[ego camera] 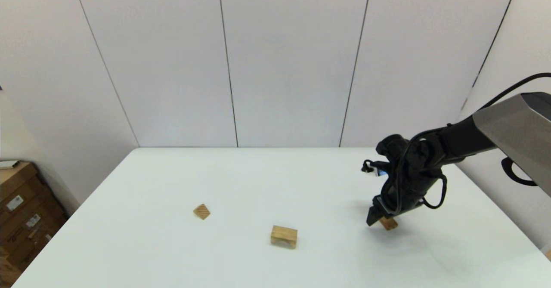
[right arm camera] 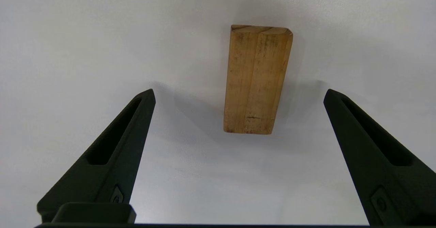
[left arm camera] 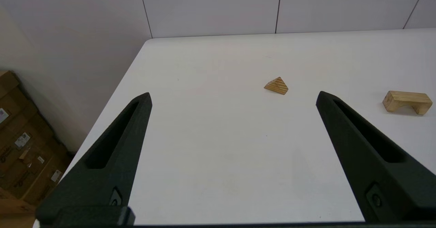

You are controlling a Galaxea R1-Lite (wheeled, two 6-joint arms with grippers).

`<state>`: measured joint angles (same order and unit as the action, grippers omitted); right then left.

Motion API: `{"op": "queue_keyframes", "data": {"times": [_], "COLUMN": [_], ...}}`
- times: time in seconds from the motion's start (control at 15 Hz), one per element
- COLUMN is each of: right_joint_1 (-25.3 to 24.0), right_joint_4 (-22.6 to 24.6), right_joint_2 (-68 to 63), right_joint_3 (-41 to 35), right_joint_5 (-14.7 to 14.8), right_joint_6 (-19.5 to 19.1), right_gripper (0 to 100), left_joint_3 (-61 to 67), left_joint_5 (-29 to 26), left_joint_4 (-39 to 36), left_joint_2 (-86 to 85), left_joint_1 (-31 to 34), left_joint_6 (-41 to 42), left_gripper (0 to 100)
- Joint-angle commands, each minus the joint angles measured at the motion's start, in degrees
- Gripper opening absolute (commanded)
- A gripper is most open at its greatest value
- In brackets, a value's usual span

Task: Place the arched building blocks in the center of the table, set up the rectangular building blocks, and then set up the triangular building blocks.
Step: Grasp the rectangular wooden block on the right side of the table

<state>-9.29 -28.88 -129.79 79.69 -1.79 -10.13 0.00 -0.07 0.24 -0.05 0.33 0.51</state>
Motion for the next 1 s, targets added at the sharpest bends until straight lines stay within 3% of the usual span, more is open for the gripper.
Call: {"op": "queue_keyframes", "data": {"times": [0.07, 0.53, 0.6, 1.0], "right_joint_1": [-0.03, -0.55, -0.55, -0.73], "right_joint_4": [-0.12, -0.21, -0.21, -0.12], "right_joint_2": [-1.16, -2.22, -2.13, -2.22], "right_joint_3": [0.55, 1.26, 1.35, 1.35], "right_joint_5": [-0.05, -0.05, -0.05, 0.03], "right_joint_6": [-0.06, -0.15, -0.06, 0.02], "right_gripper": [100, 100, 0, 0], "left_joint_3": [0.00, 0.00, 0.00, 0.00], "left_joint_5": [-0.01, -0.01, -0.01, -0.01], "left_joint_4": [0.02, 0.02, 0.02, 0.02], "left_joint_2": [0.05, 0.05, 0.05, 0.05], "left_joint_1": [0.02, 0.02, 0.02, 0.02], "left_joint_6": [0.02, 0.02, 0.02, 0.02], "left_gripper": [100, 100, 100, 100]}}
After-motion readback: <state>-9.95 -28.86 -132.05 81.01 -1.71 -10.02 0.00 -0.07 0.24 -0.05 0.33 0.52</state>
